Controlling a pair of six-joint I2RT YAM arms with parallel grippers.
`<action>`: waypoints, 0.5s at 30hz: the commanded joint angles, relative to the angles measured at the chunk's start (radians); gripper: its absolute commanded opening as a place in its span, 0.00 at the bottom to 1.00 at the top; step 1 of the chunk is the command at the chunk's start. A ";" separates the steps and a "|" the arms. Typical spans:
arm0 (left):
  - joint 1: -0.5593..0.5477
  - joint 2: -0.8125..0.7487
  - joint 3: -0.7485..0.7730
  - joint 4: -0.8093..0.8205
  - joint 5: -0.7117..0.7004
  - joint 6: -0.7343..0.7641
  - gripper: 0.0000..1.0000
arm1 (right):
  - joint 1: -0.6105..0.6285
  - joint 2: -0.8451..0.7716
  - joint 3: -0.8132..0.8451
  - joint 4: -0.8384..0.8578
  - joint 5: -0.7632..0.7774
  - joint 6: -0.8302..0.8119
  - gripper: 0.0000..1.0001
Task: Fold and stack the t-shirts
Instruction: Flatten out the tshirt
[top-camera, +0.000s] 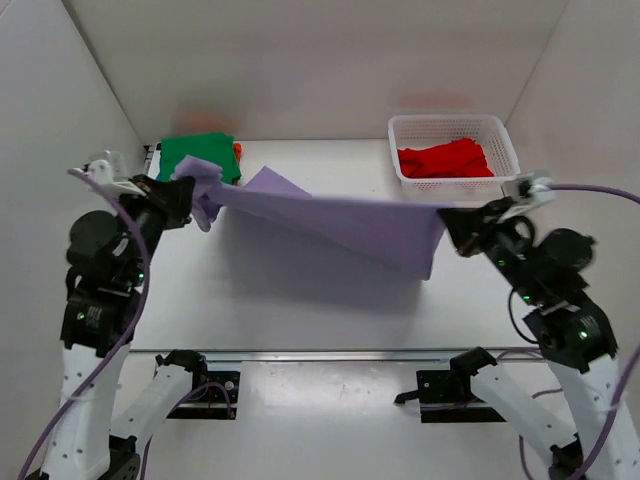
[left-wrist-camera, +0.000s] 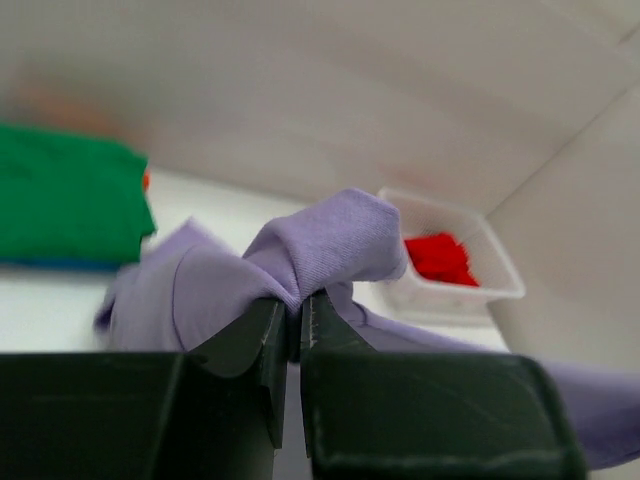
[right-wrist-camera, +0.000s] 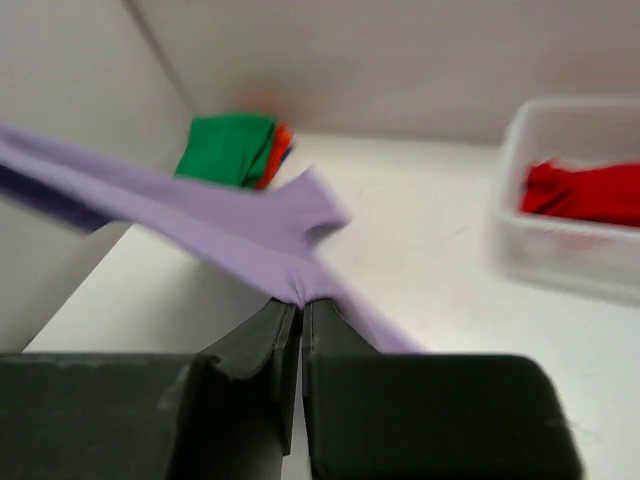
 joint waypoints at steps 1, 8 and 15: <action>-0.023 -0.007 0.182 -0.036 -0.034 0.084 0.00 | -0.320 -0.020 0.138 -0.012 -0.294 -0.119 0.00; -0.035 0.091 0.418 -0.037 0.013 0.120 0.00 | -0.415 0.060 0.334 0.002 -0.386 -0.147 0.00; -0.031 0.159 0.313 0.017 0.003 0.171 0.00 | -0.386 0.173 0.267 0.110 -0.432 -0.116 0.00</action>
